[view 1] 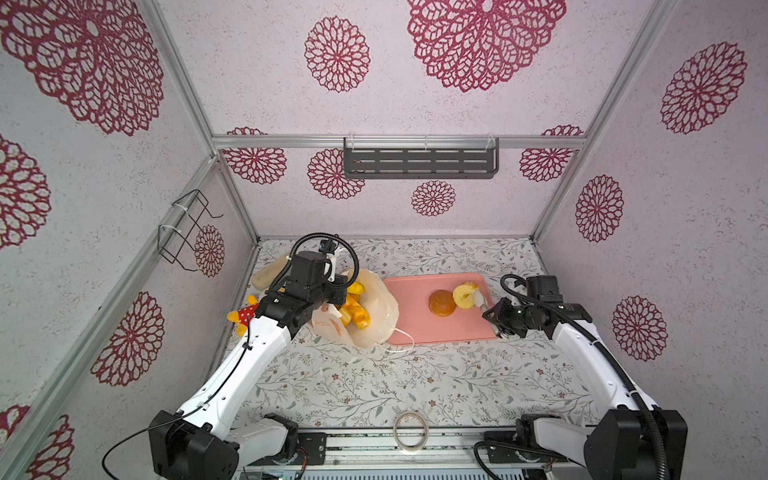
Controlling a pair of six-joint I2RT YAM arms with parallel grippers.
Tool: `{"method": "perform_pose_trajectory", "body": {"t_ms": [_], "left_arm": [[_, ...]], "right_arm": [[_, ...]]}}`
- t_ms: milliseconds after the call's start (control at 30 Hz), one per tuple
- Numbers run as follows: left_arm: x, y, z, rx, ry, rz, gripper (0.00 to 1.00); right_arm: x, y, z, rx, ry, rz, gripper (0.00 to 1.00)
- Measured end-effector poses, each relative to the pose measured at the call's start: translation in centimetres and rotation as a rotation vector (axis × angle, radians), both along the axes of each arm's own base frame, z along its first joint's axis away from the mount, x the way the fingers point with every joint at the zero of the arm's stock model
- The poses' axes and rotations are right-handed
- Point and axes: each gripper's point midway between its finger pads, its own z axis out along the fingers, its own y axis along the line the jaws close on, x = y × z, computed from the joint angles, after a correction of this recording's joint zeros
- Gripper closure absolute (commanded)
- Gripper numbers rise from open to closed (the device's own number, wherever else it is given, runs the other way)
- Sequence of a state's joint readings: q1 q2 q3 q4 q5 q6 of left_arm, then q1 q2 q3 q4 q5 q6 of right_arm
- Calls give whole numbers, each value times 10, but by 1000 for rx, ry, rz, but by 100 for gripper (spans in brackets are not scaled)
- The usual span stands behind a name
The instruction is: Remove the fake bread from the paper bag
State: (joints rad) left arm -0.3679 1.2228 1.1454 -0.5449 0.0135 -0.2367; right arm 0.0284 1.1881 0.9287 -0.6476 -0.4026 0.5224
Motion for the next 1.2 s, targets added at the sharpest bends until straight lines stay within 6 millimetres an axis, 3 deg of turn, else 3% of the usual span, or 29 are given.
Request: {"method": "perform_pose_trajectory", "body": {"t_ms": [233,567,767,867,1033,1200], "left_arm": [[0,0,0,0,0,0,100],[0,0,0,0,0,0,100],[-2,0,-1,0,-1,-8,100],[-6,-1,-1,-2,-3,-21,100],[-10,-3,-1,-2,-7,-47,100],[-12,-6,-3,3,-9,-73,100]], "right_arm": [[0,0,-1,-9,-7,19,49],[-2,-2,-3,-25,-1,26,42],[-13,-4,-4,-39,29,30,42],[-22,-3,7,-41,20,40,42],[-29,8,44,-33,-48,102,45],[-50,55,79,-17,-107,286,47]]}}
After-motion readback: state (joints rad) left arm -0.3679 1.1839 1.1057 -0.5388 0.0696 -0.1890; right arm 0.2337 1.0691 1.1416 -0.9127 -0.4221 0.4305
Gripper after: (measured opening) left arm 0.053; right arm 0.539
